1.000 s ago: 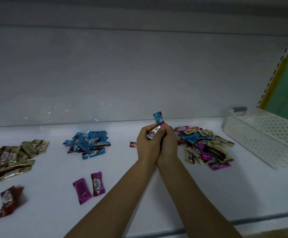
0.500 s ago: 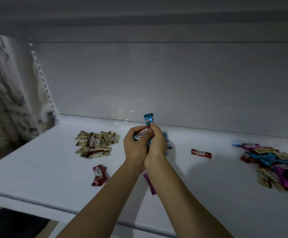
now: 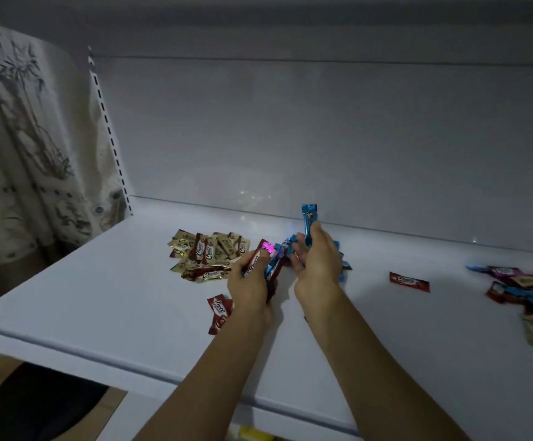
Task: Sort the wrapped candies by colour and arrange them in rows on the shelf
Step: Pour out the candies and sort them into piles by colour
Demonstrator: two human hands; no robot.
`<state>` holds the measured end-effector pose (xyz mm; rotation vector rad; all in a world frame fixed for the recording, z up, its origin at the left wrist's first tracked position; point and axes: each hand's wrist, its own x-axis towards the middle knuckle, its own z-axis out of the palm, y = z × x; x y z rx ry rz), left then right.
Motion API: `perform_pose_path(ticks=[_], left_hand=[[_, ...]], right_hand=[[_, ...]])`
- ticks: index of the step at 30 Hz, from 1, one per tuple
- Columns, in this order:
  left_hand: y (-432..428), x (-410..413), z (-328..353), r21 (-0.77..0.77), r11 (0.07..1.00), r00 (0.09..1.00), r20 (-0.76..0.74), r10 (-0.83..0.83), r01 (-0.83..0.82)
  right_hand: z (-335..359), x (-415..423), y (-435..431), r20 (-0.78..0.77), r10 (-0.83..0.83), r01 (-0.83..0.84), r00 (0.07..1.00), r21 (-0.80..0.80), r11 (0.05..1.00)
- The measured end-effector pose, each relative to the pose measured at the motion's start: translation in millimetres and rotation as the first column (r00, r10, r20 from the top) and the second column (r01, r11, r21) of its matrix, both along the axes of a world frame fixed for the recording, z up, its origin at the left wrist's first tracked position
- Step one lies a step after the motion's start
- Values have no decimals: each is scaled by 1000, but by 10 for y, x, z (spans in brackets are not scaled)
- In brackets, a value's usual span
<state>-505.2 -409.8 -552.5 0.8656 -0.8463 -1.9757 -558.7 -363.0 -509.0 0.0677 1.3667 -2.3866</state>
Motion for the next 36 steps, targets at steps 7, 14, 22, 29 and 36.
perform_pose_path(ticks=[7, 14, 22, 29, 36], left_hand=[[-74, -93, -104, 1, 1000, 1000, -8, 23, -23], [-13, -69, -135, -160, 987, 1000, 13, -1, 3], [147, -112, -135, -514, 858, 989, 135, 52, 25], [180, -104, -159, -566, 823, 988, 151, 44, 50], [160, -83, -157, -614, 790, 990, 107, 96, -10]], right_hand=[[-285, -659, 293, -427, 240, 105, 872, 642, 760], [-470, -820, 394, -586, 337, 330, 737, 747, 577], [-580, -1155, 896, -510, 116, 349, 852, 719, 600], [-351, -868, 853, -529, 136, 303, 838, 657, 690], [-192, -247, 642, -396, 660, -244, 638, 709, 661]])
